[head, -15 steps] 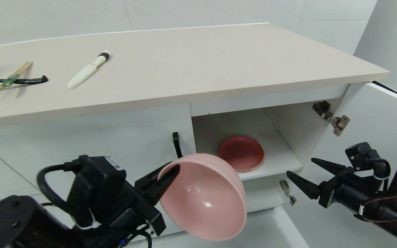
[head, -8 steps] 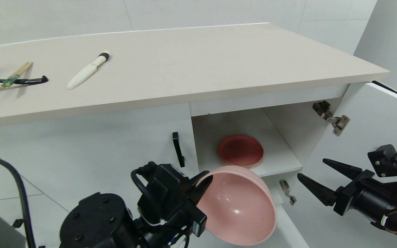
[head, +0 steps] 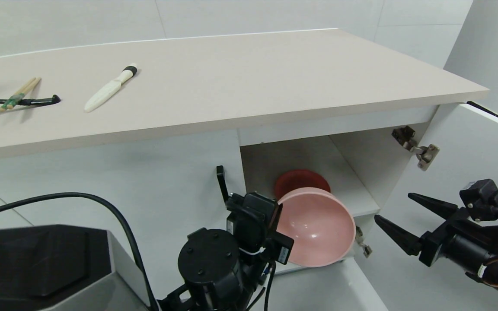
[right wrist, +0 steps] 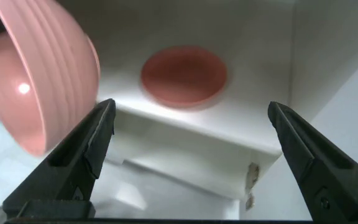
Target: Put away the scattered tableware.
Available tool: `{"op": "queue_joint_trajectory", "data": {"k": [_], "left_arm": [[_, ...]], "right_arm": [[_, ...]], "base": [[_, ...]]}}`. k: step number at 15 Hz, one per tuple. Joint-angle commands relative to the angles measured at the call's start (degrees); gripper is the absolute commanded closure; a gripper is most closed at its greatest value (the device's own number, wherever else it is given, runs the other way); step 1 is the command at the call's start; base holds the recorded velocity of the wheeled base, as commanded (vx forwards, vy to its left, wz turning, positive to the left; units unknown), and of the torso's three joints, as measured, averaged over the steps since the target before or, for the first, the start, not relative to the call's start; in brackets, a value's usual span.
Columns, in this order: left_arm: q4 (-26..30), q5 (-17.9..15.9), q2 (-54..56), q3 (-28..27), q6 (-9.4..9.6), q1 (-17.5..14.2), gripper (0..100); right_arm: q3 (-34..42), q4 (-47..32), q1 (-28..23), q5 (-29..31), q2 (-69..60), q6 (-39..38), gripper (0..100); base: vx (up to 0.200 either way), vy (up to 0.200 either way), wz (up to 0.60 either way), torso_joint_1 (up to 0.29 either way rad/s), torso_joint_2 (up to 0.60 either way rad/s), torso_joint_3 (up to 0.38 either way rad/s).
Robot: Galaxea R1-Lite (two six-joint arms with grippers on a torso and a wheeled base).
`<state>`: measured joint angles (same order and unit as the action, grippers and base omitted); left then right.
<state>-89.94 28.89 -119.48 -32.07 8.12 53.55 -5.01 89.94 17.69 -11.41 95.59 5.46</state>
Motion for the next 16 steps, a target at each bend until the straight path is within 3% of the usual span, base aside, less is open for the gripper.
{"op": "queue_joint_trajectory", "data": {"k": [1, 6, 11, 16], "left_arm": [[-0.06, 0.11, -2.07, -2.47, 0.05, 0.06, 100], [-0.06, 0.55, -3.65, -7.65, 0.58, -0.12, 100], [-0.06, 0.55, -9.63, -19.25, 3.13, -0.38, 100], [-0.06, 0.55, -13.32, -24.97, 3.22, 0.24, 100]], "right_arm": [[-0.70, 0.06, -0.99, -0.02, -1.28, 0.08, 0], [-0.61, 0.06, -0.90, -0.02, -3.13, 1.22, 0], [-1.23, 0.06, -0.81, -0.10, -4.62, 1.22, 0], [-1.76, 0.06, -0.90, -0.02, -3.30, 1.13, 0]], "base": [[0.000, 0.000, 0.00, 0.000, 0.00, 0.000], [0.000, 0.000, 0.00, 0.000, 0.00, 0.000], [0.000, 0.000, 0.00, 0.000, 0.00, 0.000], [0.000, 0.000, 0.00, 0.000, 0.00, 0.000]]}}
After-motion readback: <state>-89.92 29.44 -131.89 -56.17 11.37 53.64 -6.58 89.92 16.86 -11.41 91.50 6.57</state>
